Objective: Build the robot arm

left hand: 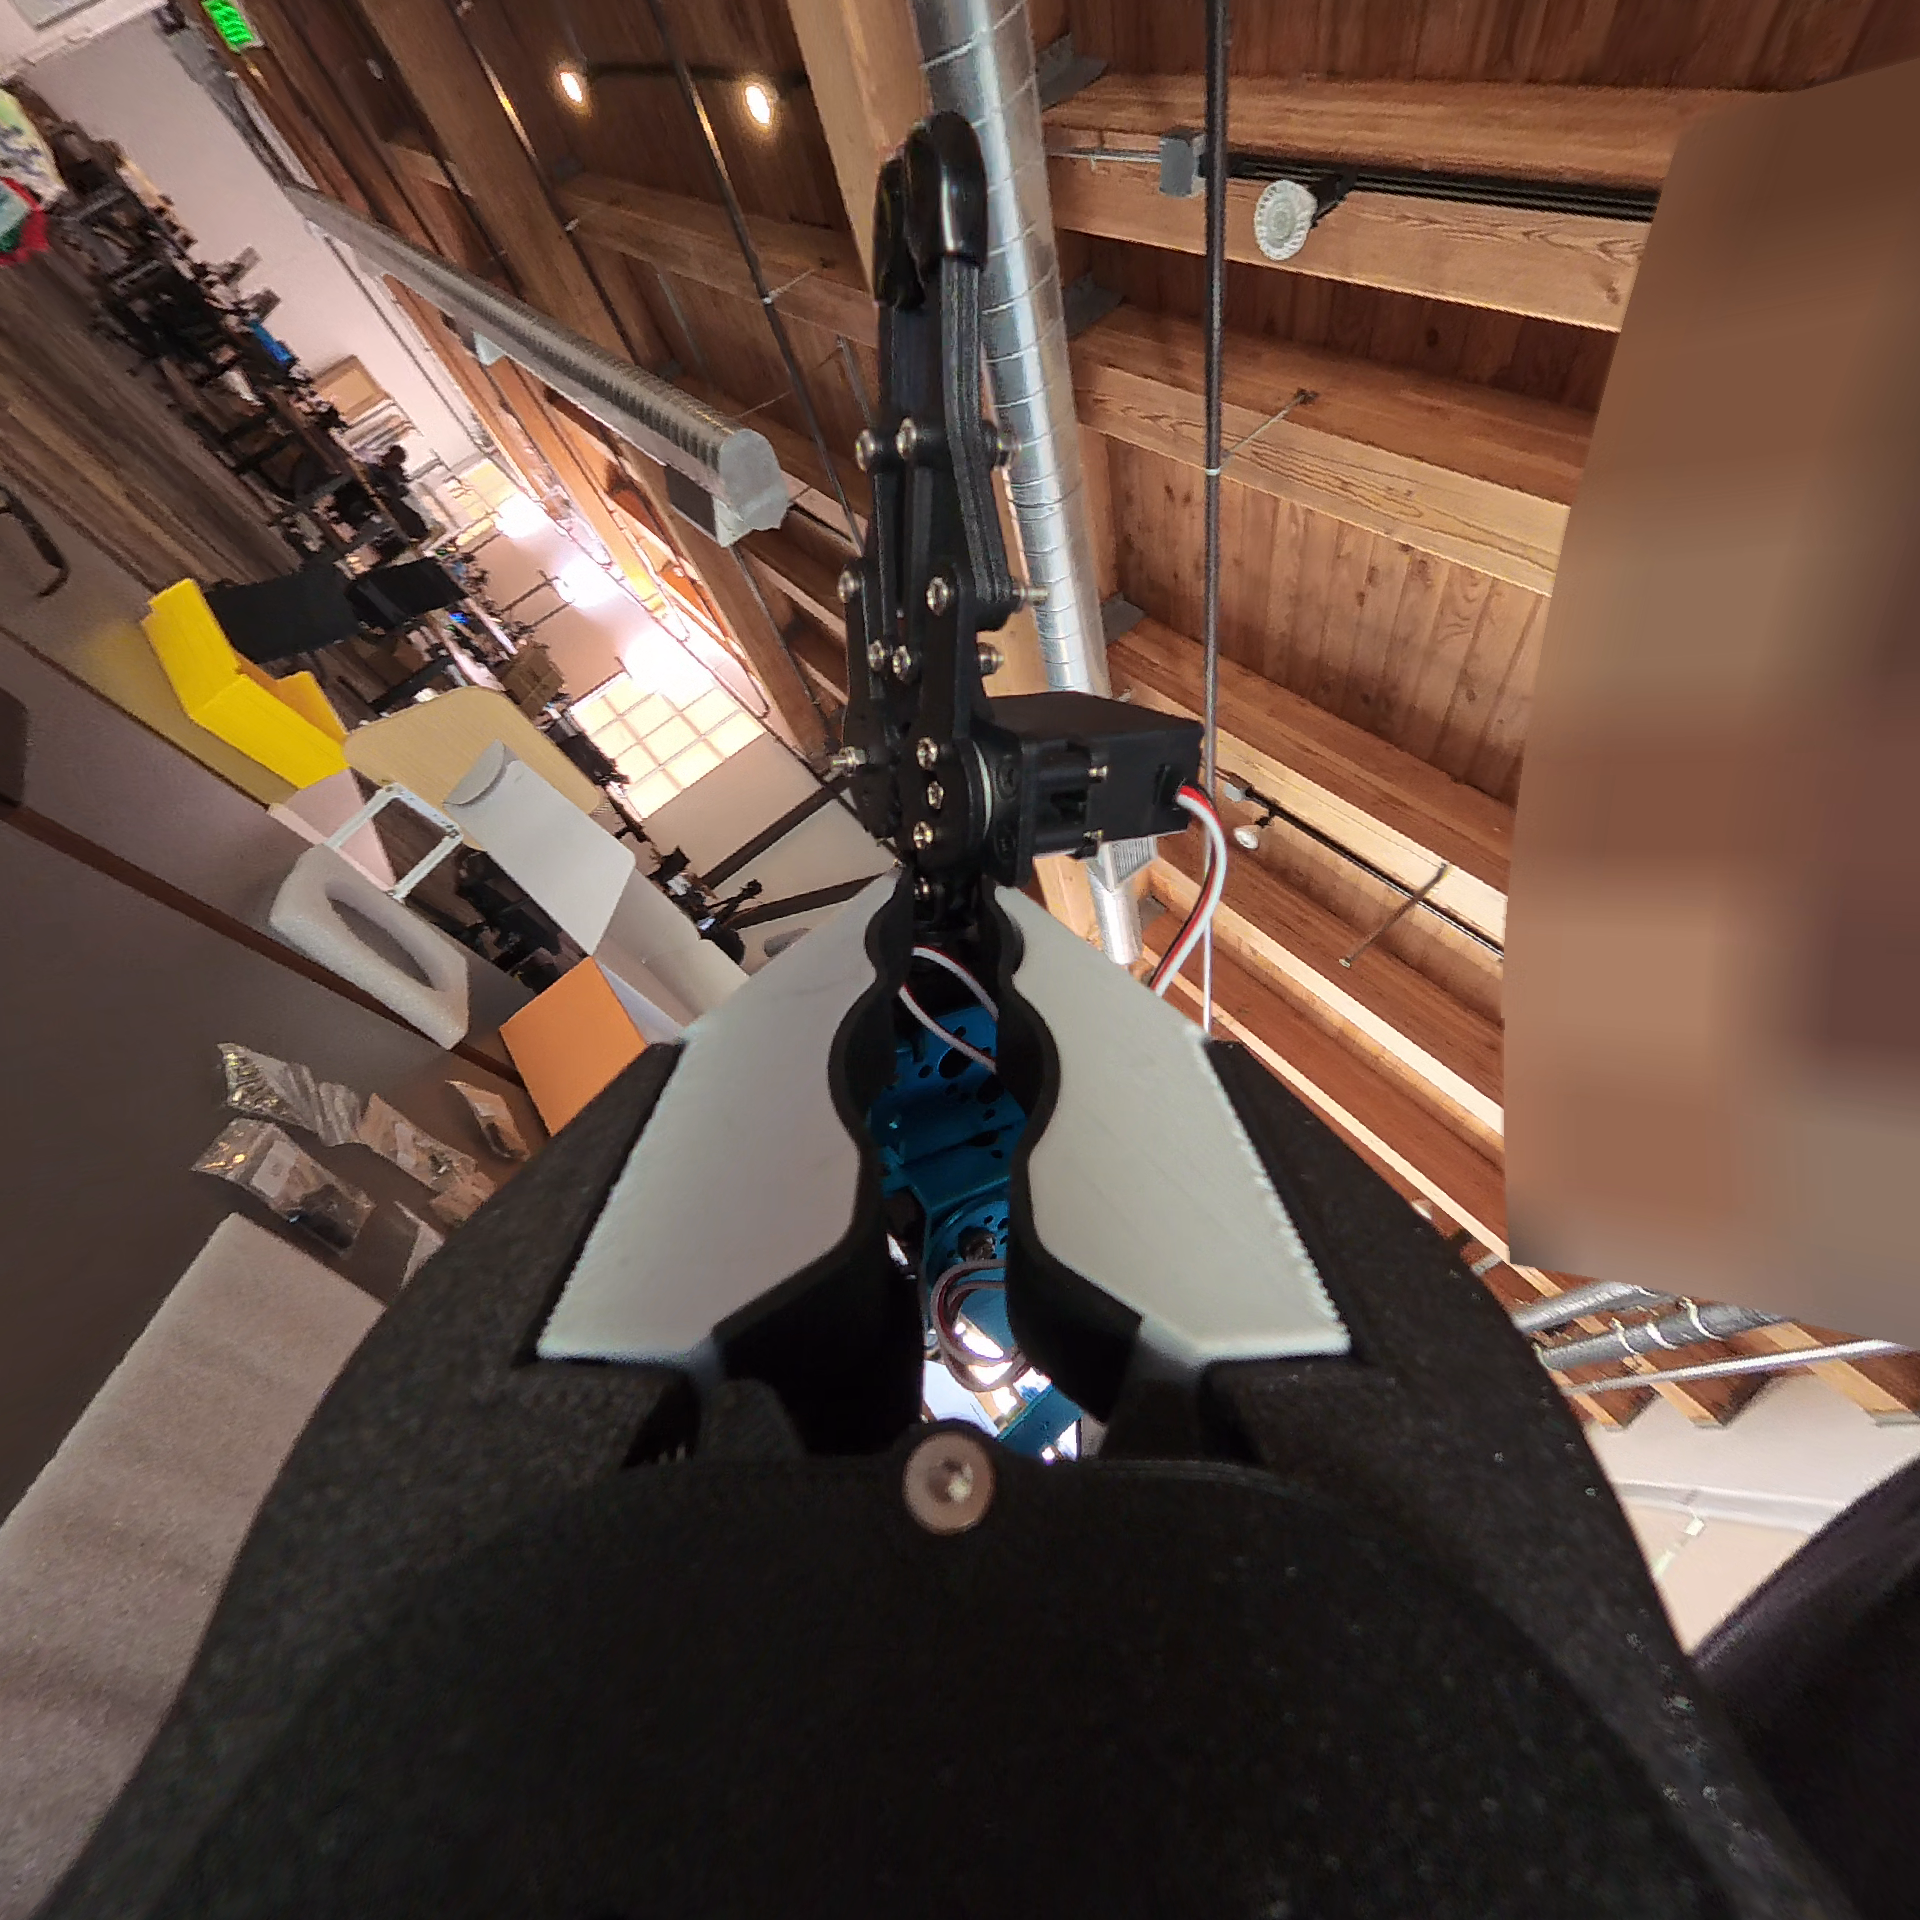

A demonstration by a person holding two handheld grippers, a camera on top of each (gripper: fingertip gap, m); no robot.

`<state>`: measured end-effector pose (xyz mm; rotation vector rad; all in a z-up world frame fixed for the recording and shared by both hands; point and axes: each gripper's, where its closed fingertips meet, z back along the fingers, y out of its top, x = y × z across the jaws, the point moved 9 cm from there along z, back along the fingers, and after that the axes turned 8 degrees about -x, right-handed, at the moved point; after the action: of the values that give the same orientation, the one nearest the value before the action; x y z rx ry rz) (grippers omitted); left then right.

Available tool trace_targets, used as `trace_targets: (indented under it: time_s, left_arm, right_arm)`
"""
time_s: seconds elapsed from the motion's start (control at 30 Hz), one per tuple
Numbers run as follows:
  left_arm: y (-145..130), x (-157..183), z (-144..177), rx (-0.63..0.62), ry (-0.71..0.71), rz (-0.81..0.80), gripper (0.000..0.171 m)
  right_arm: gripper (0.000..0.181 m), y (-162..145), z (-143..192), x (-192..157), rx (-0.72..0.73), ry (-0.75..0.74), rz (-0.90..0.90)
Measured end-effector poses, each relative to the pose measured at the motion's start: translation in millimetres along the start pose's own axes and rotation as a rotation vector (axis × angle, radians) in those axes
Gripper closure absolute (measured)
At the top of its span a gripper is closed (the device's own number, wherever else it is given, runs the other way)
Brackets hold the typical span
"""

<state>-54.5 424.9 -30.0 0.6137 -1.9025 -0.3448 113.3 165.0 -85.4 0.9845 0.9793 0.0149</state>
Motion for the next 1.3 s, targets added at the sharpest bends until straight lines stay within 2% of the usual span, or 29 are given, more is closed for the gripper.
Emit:
trace_targets:
  time_s: [0.57, 0.67, 0.77, 0.9, 0.97, 1.03, 1.17, 1.3]
  left_arm:
    - [-1, 2, 0, 0.017, 0.014, 0.007, 0.16]
    - [-1, 3, -1, 0.019, -0.002, 0.014, 0.156]
    - [-1, 3, -1, 0.015, 0.003, 0.008, 0.156]
    - [-2, 3, 0, 0.019, -0.004, 0.011, 0.155]
    - [-2, 7, 0, 0.012, -0.043, -0.01, 0.139]
    - [-1, 9, 0, 0.009, -0.05, -0.033, 0.133]
    - [-1, 8, 2, -0.004, -0.074, -0.068, 0.13]
    - [-1, 10, 4, -0.014, -0.089, -0.096, 0.124]
  right_arm:
    - [0.111, -11, -1, 0, -0.022, 0.039, -0.017]
    - [0.113, -10, -1, -1, -0.028, 0.038, -0.009]
    - [0.123, 4, 8, -6, 0.016, 0.0, 0.06]
    - [0.125, 45, 25, -24, 0.066, -0.121, 0.238]
    - [0.125, 64, 28, -34, 0.077, -0.121, 0.3]
    - [0.125, 76, 29, -41, 0.089, -0.099, 0.336]
    - [0.125, 78, 29, -37, 0.087, -0.091, 0.328]
    - [0.131, 58, 24, -27, 0.03, -0.121, 0.269]
